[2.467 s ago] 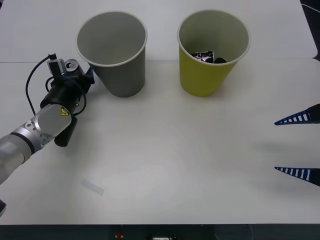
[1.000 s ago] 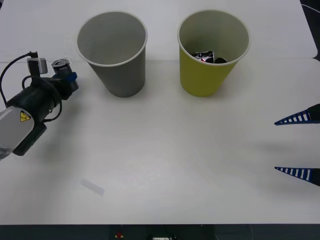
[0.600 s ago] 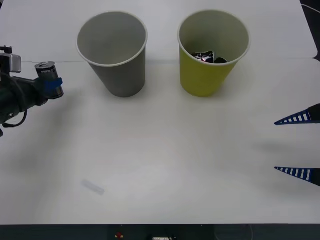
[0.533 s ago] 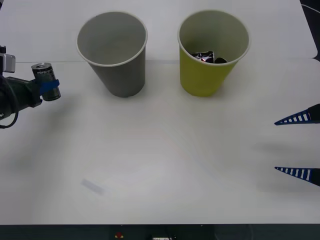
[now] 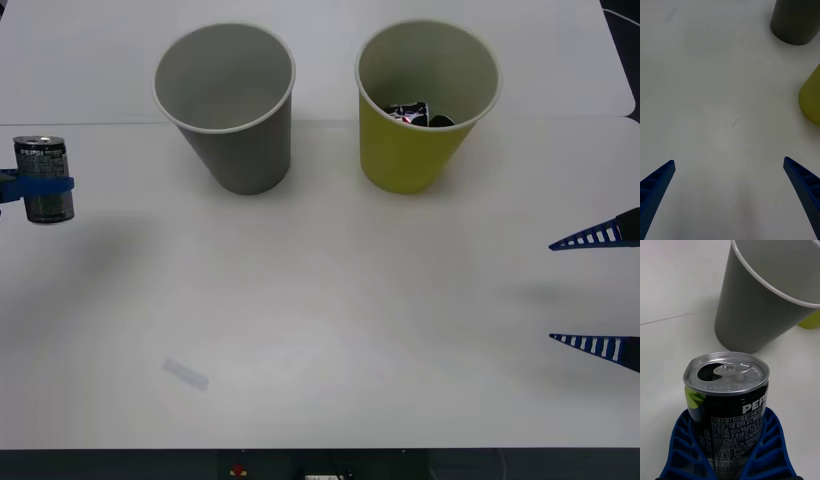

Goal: Put the can into the green bin and the plastic bottle into the gray bin

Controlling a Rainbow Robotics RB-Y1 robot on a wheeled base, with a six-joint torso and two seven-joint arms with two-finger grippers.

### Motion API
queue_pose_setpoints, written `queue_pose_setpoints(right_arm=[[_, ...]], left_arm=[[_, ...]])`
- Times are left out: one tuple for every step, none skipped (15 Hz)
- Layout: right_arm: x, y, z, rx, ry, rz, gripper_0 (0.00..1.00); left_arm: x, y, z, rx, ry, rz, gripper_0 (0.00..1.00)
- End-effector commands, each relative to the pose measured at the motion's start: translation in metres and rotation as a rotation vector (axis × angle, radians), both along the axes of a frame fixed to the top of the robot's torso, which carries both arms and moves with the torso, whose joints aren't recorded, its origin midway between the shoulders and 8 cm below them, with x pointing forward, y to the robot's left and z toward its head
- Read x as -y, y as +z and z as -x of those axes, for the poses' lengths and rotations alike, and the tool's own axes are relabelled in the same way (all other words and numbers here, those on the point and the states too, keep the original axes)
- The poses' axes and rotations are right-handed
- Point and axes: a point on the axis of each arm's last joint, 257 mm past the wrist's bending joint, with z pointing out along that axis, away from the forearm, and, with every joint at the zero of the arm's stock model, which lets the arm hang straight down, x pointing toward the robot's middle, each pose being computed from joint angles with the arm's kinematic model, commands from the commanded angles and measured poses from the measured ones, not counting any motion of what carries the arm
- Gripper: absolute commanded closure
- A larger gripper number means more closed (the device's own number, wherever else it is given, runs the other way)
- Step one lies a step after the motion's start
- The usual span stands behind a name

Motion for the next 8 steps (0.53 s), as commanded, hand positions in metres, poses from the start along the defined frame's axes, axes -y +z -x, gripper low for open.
queue_pose_setpoints(right_arm=[[0.000, 0.000, 0.000, 0.000, 0.000, 0.000, 0.00], [0.000, 0.000, 0.000, 0.000, 0.000, 0.000, 0.00], [0.000, 0.000, 0.000, 0.000, 0.000, 0.000, 0.00], [0.000, 0.000, 0.000, 0.000, 0.000, 0.000, 0.00], [0.000, 0.000, 0.000, 0.000, 0.000, 0.000, 0.00], [0.000, 0.000, 0.000, 0.000, 0.000, 0.000, 0.00], [0.000, 0.000, 0.000, 0.000, 0.000, 0.000, 0.00], [0.000, 0.000, 0.000, 0.000, 0.000, 0.000, 0.00]], left_arm=[[0.020, 0.016, 0.025, -0.061, -0.030, 0.038, 1.00], [0.030, 0.020, 0.033, -0.088, -0.031, 0.061, 1.00], [0.041, 0.026, 0.039, -0.096, -0.038, 0.072, 1.00], [0.054, 0.034, 0.045, -0.091, -0.051, 0.069, 1.00], [0.064, 0.042, 0.049, -0.082, -0.060, 0.066, 1.00], [0.071, 0.048, 0.051, -0.067, -0.076, 0.055, 1.00], [0.075, 0.051, 0.051, -0.061, -0.087, 0.053, 1.00], [0.085, 0.054, 0.051, -0.062, -0.120, 0.039, 1.00]])
